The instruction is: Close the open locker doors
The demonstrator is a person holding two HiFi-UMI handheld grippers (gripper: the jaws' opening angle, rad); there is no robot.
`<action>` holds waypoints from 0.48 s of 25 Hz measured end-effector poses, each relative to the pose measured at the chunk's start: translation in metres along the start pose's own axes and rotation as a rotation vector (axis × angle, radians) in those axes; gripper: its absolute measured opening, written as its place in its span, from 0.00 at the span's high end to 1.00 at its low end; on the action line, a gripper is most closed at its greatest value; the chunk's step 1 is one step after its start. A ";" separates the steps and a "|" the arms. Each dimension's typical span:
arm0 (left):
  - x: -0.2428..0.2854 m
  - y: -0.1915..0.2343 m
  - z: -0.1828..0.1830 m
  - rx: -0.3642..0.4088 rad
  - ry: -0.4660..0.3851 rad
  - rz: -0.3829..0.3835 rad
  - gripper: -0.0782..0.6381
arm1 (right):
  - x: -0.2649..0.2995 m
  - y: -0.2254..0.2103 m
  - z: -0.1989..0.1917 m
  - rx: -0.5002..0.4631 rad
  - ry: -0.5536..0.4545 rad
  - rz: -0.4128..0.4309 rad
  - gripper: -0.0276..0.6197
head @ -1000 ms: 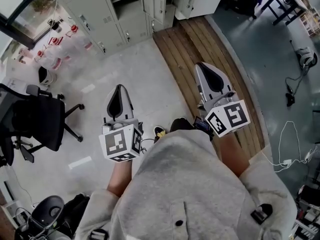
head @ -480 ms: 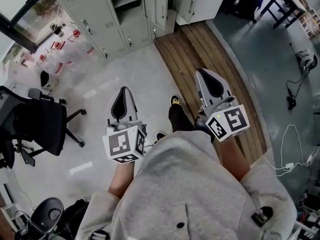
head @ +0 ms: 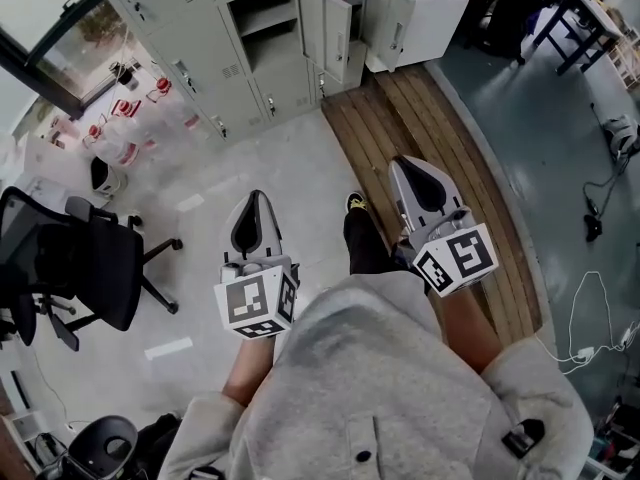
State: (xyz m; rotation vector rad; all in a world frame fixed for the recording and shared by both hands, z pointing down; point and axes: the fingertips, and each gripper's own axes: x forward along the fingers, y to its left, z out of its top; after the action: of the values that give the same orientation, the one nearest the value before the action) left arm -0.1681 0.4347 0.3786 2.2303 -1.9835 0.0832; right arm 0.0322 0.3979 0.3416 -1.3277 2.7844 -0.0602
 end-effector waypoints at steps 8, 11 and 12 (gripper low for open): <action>0.100 0.016 0.002 0.011 0.029 0.024 0.88 | 0.088 -0.060 -0.025 0.000 0.040 0.030 0.91; 0.146 0.010 0.012 0.032 0.046 0.020 0.88 | 0.124 -0.096 -0.028 0.027 0.060 0.038 0.91; 0.161 0.007 0.015 0.036 0.050 0.017 0.88 | 0.135 -0.109 -0.028 0.035 0.065 0.036 0.91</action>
State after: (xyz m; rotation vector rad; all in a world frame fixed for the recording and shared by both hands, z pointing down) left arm -0.1566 0.2731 0.3875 2.2106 -1.9917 0.1762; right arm 0.0302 0.2247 0.3713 -1.2905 2.8454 -0.1523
